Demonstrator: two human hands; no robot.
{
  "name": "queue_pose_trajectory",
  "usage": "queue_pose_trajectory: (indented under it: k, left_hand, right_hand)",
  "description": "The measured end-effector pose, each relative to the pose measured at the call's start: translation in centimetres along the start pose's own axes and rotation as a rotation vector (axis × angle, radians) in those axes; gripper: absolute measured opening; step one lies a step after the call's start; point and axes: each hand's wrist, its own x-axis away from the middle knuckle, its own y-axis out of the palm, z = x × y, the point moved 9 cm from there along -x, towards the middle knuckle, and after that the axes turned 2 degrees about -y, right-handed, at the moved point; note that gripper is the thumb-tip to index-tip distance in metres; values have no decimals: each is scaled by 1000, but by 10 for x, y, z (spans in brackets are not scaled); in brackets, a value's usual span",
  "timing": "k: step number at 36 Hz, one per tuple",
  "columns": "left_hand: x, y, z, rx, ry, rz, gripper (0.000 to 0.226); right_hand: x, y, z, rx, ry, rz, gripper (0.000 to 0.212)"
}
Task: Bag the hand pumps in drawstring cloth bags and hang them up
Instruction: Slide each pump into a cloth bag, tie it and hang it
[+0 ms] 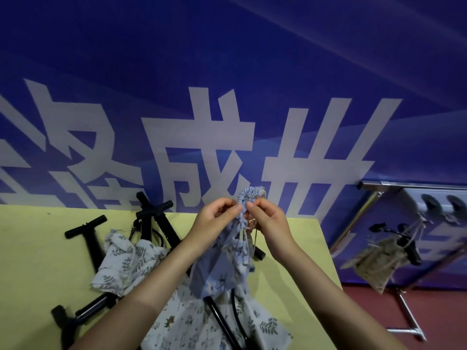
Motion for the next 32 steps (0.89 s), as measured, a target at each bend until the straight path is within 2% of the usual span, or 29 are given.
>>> queue_pose_trajectory:
  k: [6, 8, 10, 13, 17, 22, 26, 29, 32]
  left_hand:
    - [-1, -3, -4, -75, -56, 28, 19]
    - [-3, -5, -8, -84, -94, 25, 22]
    - [-4, -9, -13, -28, -169, 51, 26]
    - [-2, -9, -22, 140, -292, 64, 32]
    - [6, 1, -32, 388, -409, 13, 37]
    - [6, 2, -31, 485, -390, 26, 38]
    - [5, 4, -29, 512, -339, 3, 28]
    - [6, 12, -23, 484, -304, -86, 32]
    - [7, 21, -19, 488, -288, -175, 46]
  right_hand:
    - [1, -1, 6, -7, 27, -19, 20]
    - [1, -6, 7, -16, 42, 12, 21]
    - [0, -17, 9, 15, 62, 78, 31]
    - [-1, -32, 7, 156, 63, 140, 31]
    - [-5, -44, 0, 366, -32, 142, 34]
    - [-2, -61, 1, 609, -92, 259, 15]
    - [11, -64, -10, 915, -201, 376, 24]
    - [10, -51, -8, 862, -266, 257, 13]
    - [7, -33, 1, 865, -288, 72, 13]
